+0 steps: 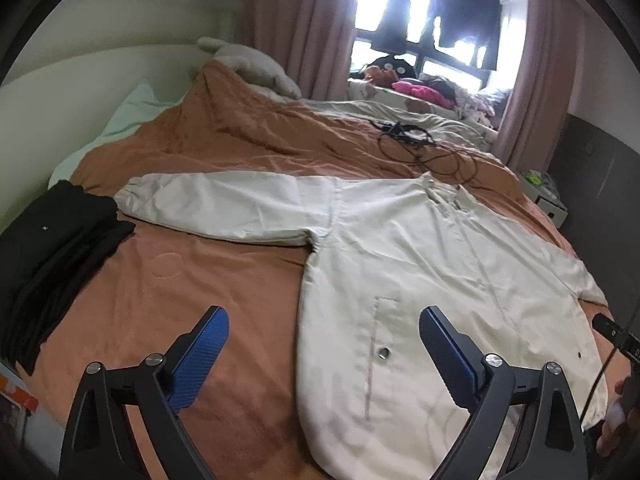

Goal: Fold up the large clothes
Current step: 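Reach the left gripper to the jacket sleeve cuff and grasp it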

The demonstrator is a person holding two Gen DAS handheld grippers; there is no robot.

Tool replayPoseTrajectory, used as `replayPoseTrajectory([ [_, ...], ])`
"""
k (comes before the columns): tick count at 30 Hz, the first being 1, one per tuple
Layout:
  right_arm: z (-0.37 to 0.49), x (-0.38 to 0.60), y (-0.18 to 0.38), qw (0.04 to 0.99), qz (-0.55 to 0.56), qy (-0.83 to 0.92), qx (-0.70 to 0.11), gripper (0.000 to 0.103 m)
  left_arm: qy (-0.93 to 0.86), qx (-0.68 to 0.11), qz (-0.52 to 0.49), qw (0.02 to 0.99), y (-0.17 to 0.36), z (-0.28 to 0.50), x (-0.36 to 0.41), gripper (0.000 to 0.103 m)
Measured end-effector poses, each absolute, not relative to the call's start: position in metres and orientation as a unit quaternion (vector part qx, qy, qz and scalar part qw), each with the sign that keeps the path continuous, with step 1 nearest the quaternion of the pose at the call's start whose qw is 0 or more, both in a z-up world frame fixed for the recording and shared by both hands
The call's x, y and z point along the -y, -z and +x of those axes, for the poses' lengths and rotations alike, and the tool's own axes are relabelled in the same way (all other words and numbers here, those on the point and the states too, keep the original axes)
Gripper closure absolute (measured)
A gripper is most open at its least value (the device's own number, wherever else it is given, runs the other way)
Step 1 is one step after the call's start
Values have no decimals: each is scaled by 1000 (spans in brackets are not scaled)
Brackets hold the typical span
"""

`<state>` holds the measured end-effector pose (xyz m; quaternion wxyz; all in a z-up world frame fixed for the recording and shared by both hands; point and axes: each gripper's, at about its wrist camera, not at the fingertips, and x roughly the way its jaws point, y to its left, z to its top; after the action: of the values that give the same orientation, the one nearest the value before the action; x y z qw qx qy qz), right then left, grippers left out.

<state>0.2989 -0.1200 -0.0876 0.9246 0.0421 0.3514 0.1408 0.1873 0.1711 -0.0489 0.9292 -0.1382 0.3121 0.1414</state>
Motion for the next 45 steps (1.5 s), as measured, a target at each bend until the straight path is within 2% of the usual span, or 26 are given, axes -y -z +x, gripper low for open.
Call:
replayPoseTrajectory([
  [4,316,97,92,921,38,-157,-356,0,-155,-317,-148,924,54,201,-199,8],
  [8,333,73,95,916,24,-176,-360,0,-175,-327,-162,915,62,217,-232,17],
  [13,355,38,84,907,-5,-211,-364,1,-191,-339,-191,901,74,236,-276,22],
  [18,375,2,83,898,-18,-239,-369,2,-209,-347,-217,888,88,255,-320,23],
  [22,391,-26,94,885,-16,-258,-388,15,-225,-357,-243,873,104,270,-355,27],
  [27,405,-62,122,863,-13,-279,-420,24,-253,-383,-263,849,133,293,-393,31],
  [29,410,-79,137,853,-19,-288,-435,31,-260,-398,-288,831,150,303,-409,43],
  [34,422,-98,159,838,-9,-295,-459,35,-275,-406,-318,811,171,322,-433,43],
  [38,430,-110,173,832,5,-301,-466,46,-295,-406,-330,799,184,337,-449,46],
  [40,432,-120,181,830,12,-307,-466,56,-312,-405,-310,802,186,346,-448,47],
  [42,436,-127,189,820,30,-317,-475,62,-322,-400,-297,805,185,354,-446,55],
  [44,439,-136,196,806,57,-332,-487,71,-326,-400,-297,803,184,358,-447,91],
  [45,441,-140,199,801,69,-336,-491,73,-330,-399,-298,802,182,358,-449,94],
])
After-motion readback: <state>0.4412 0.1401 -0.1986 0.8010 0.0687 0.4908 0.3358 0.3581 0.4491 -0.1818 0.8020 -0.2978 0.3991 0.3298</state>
